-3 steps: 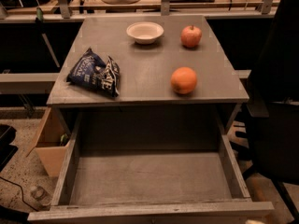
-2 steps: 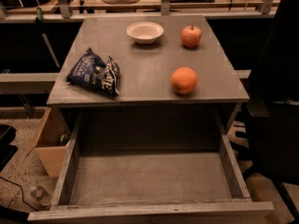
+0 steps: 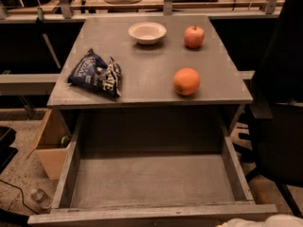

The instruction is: Close top drawer

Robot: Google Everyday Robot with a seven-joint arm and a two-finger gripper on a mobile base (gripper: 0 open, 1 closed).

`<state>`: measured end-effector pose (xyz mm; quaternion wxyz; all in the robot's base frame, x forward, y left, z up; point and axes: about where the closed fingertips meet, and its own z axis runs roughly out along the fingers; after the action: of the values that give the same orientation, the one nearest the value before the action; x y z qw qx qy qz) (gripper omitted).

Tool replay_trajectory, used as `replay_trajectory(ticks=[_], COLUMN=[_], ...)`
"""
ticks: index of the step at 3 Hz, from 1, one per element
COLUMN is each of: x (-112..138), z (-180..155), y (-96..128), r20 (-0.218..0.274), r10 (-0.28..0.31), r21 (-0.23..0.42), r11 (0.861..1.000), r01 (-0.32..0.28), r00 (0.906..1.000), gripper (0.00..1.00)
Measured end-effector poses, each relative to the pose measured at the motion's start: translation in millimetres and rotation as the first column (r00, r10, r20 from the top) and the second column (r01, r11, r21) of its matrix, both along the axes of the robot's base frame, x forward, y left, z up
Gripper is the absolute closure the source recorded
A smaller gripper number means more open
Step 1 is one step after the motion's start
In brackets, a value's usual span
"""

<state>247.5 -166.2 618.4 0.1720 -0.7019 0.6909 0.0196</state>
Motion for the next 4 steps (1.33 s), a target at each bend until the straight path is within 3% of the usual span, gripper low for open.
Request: replay_trajectory(ticks=[1,4], x=[37,104], z=[-8,-2], y=[19,52], r20=[0.045,0.131], r10=[0.054,0.114], r21=[0.036,0.035], r11=[0.998,0.992], r01=[-0.055,-0.120], r00=[0.9975,0.9848], gripper=[1.00,1.00])
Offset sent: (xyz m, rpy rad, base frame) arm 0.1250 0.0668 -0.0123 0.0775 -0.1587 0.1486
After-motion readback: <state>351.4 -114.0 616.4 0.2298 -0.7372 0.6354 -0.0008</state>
